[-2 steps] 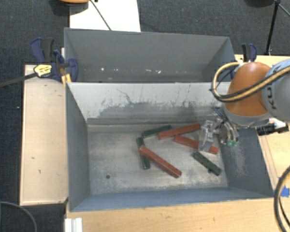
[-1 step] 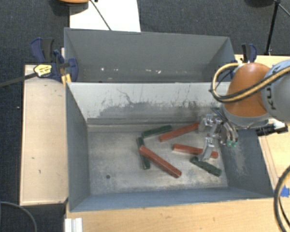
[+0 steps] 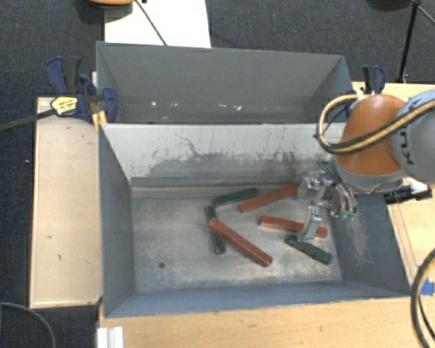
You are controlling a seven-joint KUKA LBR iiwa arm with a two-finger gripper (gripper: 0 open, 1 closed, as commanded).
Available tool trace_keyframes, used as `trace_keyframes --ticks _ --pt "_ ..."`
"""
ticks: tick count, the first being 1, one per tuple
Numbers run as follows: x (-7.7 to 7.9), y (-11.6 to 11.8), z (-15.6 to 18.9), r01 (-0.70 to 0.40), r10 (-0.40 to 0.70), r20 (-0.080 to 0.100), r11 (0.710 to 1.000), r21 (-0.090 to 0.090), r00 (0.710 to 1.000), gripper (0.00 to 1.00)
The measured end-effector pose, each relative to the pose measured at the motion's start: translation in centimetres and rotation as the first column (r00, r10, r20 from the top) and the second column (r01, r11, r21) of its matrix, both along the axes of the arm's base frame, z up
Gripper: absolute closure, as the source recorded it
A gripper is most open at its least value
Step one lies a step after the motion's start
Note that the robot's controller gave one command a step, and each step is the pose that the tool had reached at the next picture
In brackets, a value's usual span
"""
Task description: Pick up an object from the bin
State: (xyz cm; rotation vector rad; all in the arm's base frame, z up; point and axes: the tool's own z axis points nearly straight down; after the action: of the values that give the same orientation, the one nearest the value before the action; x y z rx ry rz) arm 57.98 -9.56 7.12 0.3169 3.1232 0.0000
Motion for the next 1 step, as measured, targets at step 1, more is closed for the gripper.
trace_keyframes --ticks 1 --pt "-6.26 -2.16 -0.04 -0.585 0.585 0.0 0.811 -0.001 0.811 1.0"
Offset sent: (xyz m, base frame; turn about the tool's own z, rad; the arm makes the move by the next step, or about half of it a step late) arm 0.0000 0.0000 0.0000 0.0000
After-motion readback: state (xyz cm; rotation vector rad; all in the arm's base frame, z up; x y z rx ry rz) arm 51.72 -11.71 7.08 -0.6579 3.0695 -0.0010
